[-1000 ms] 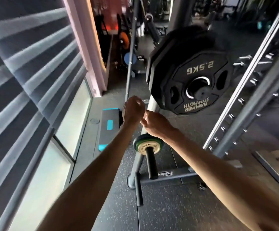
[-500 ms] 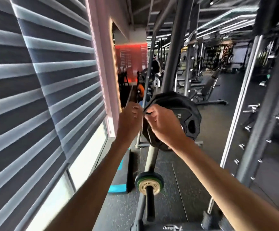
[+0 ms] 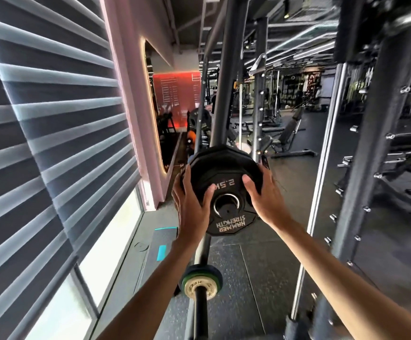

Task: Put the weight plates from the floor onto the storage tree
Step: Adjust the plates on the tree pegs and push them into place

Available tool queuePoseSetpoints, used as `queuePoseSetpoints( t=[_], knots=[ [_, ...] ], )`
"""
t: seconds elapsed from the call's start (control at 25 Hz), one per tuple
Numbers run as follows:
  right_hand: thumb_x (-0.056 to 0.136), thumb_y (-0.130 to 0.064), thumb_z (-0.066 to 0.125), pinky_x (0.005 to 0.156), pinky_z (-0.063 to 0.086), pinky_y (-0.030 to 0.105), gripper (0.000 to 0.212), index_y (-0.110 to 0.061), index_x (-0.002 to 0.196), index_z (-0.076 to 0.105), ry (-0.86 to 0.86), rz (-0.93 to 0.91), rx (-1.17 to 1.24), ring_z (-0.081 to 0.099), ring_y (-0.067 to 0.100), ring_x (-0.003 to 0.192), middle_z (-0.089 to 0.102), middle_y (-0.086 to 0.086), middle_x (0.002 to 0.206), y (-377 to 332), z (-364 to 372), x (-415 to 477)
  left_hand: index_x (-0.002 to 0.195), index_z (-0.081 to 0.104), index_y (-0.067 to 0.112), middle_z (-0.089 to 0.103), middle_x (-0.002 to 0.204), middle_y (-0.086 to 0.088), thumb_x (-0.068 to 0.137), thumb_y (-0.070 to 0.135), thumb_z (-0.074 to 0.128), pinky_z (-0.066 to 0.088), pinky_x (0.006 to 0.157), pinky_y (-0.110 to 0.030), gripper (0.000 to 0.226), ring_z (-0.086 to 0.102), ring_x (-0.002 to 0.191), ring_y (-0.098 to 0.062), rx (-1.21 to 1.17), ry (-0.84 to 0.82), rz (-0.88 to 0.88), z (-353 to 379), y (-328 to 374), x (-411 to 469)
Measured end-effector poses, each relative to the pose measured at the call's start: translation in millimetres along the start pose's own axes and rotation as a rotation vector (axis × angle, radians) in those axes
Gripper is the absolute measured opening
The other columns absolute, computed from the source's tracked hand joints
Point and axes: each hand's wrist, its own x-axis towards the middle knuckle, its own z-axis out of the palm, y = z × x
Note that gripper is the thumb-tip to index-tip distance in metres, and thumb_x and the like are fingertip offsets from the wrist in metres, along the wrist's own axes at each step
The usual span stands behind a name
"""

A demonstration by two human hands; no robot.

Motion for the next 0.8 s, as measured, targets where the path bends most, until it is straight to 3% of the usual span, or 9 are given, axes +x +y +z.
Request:
queuePoseSetpoints(
  t=[0.24, 0.52, 0.64, 0.8],
  knots=[
    [0.088, -0.074, 0.046, 0.1, 0.048, 0.048, 0.066, -0.026, 0.133, 0.049, 0.09, 0.019, 0.106, 0.055, 0.019, 0.121, 0.059, -0.003, 0.125, 8, 10, 5, 0.154, 0.022, 0.033, 0.03, 0.147, -0.001, 0.092, 0.058, 0.051, 0.035, 0.112, -0.054, 0.072, 0.03, 0.14, -0.021, -0.013, 0.042, 0.03, 4, -4, 1],
    [0.061, -0.097, 0.04, 0.1, 0.048, 0.049, 0.098, -0.023, 0.125, 0.039, 0.109, 0.129, 0.043, 0.051, 0.025, 0.121, 0.049, 0.004, 0.128, -18, 11, 3, 0.157, 0.017, 0.023, 0.013, 0.163, 0.001, 0.099, 0.038, 0.053, 0.024, 0.121, -0.05, 0.07, 0.009, 0.152, -0.009, -0.103, 0.066, 0.054, 7, -13, -9],
    [0.064, -0.097, 0.034, 0.098, 0.048, 0.048, 0.101, -0.018, 0.126, 0.037, 0.139, 0.09, 0.002, 0.05, 0.026, 0.119, 0.048, 0.005, 0.128, -23, 15, 0, 0.157, 0.016, 0.027, 0.019, 0.161, 0.0, 0.098, 0.049, 0.049, 0.03, 0.117, -0.053, 0.072, 0.016, 0.15, -0.013, -0.11, 0.087, 0.025, 10, -20, -10],
    [0.077, -0.088, 0.031, 0.101, 0.045, 0.047, 0.091, -0.018, 0.135, 0.036, 0.186, 0.003, 0.001, 0.047, 0.023, 0.123, 0.048, 0.004, 0.134, -17, 23, -2, 0.157, 0.012, 0.027, 0.024, 0.158, 0.003, 0.094, 0.059, 0.048, 0.037, 0.114, -0.048, 0.08, 0.025, 0.146, -0.008, -0.191, 0.105, -0.03, 13, -19, -12]
  ],
)
